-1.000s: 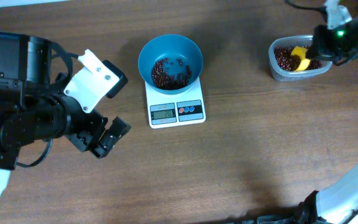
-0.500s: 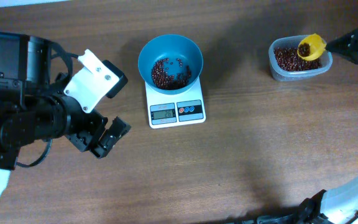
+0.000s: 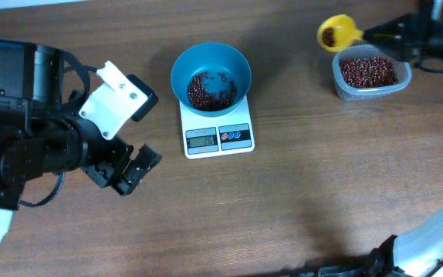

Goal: Scoop item into bowl and weigh 50g on scale
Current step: 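Scoop more beans and lift the scoop from the tub, then carry the scoop over the bowl and pour beans in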

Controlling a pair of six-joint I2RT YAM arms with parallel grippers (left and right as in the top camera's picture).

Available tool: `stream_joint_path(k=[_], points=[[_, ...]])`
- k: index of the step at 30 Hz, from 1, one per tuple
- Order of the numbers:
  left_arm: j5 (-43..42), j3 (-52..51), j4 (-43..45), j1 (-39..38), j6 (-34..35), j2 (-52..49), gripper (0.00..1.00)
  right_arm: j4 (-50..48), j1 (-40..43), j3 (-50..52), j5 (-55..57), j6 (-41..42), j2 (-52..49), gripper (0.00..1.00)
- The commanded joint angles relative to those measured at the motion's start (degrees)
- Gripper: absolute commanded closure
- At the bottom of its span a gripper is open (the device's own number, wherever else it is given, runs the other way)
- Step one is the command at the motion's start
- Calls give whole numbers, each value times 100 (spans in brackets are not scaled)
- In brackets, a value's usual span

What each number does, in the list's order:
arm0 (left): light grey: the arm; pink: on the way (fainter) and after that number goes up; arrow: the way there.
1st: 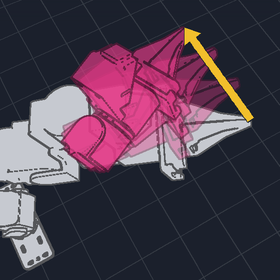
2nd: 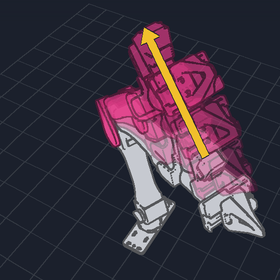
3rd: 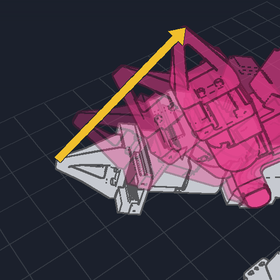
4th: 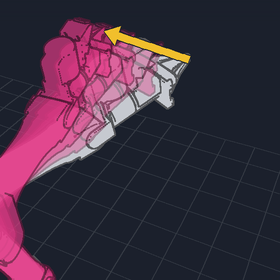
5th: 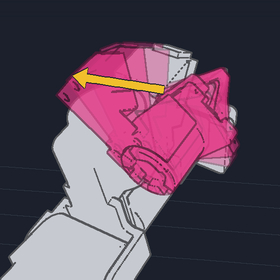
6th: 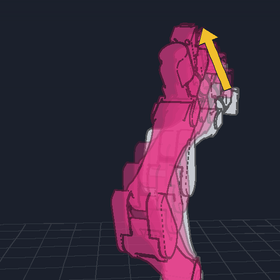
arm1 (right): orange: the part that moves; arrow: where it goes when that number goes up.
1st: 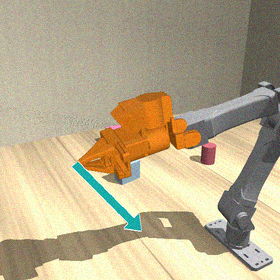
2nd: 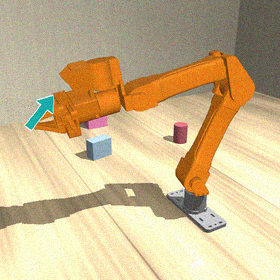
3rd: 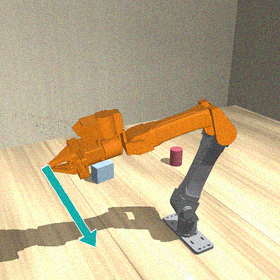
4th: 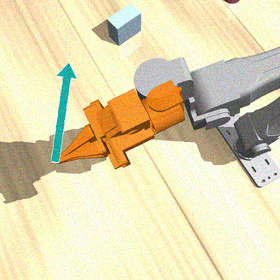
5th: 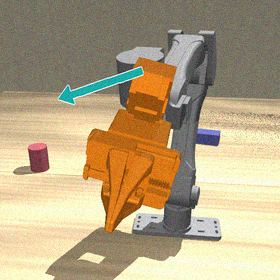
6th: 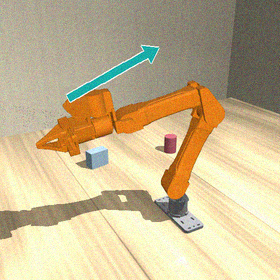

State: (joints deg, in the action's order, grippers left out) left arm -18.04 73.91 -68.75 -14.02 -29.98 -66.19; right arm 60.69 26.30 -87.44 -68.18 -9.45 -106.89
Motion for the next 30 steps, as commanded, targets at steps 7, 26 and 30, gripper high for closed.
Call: stream_joint_path(k=[7,26,30], points=[[-59,-33,9,-13,13,33,1,-260,-2006,-74,-232,-52,-11,96],[-59,-33,9,-13,13,33,1,-2243,-3512,-90,2009,-269,175,96],[-57,-33,11,-13,13,33,1,-2238,-3703,-98,3506,-275,341,96]])
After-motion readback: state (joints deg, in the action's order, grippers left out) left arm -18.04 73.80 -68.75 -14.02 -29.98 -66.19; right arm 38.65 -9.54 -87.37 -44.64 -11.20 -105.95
